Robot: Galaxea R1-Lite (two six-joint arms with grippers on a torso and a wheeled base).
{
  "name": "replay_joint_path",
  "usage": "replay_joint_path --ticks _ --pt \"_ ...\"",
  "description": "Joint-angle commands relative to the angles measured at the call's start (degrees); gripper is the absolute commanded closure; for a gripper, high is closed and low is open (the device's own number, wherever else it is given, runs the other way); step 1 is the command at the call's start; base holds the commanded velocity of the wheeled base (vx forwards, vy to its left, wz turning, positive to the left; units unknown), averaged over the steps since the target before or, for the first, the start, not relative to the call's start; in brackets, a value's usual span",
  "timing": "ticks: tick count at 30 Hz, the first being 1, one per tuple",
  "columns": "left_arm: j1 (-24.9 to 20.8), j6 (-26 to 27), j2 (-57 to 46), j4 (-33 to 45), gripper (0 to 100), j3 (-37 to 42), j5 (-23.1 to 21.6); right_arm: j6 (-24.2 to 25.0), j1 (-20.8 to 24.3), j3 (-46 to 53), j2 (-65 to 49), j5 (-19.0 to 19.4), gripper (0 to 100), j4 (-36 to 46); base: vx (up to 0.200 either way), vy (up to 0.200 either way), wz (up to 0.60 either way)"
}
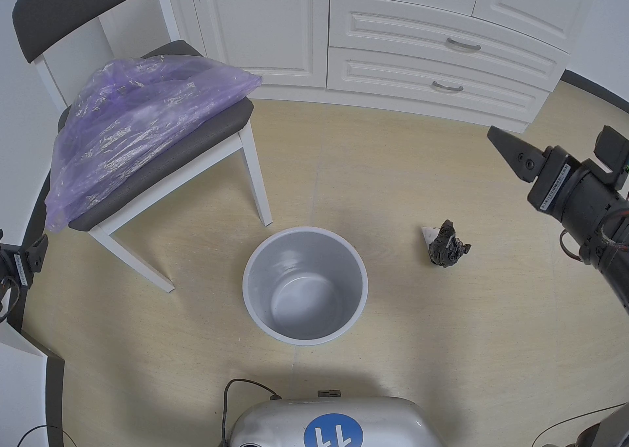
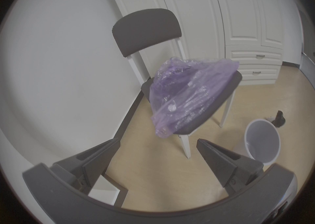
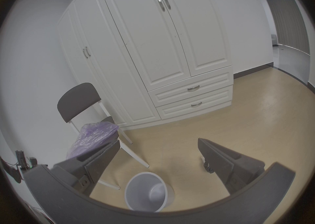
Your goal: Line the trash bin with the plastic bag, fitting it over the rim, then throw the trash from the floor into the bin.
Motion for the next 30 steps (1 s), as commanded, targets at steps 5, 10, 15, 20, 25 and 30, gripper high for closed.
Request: replay_joint_path --ticks 5,10,15,20,25,30 --pt "8.2 -3.1 13.7 -10.4 0 1.8 -16.0 0.3 0.6 -0.6 1.6 -0.6 0 -0.1 0.0 0.0 0.0" --pt "8.2 -5.1 16.4 -13.2 0 1.3 -16.8 0.3 0.0 -1.2 1.3 -0.6 0 -0.1 0.0 0.0 0.0" --pt "8.7 -5.2 20.4 -19.1 0 1.1 -16.6 0.4 0.3 -1.0 2.0 -0.6 0 -0.1 0.0 0.0 0.0" --pt "9.0 -5.3 25.8 -24.8 0 0.5 -16.5 0.6 0.3 -0.7 3.1 -0.6 0 -0.1 0.0 0.0 0.0" --pt "9.0 -5.3 28.6 -29.9 0 0.7 -16.4 1.1 0.2 -1.0 3.2 -0.6 0 -0.1 0.0 0.0 0.0" --pt "9.1 -5.7 29.1 -30.3 0 0.4 -16.4 1.1 0.2 -1.0 3.3 -0.6 0 -0.1 0.0 0.0 0.0"
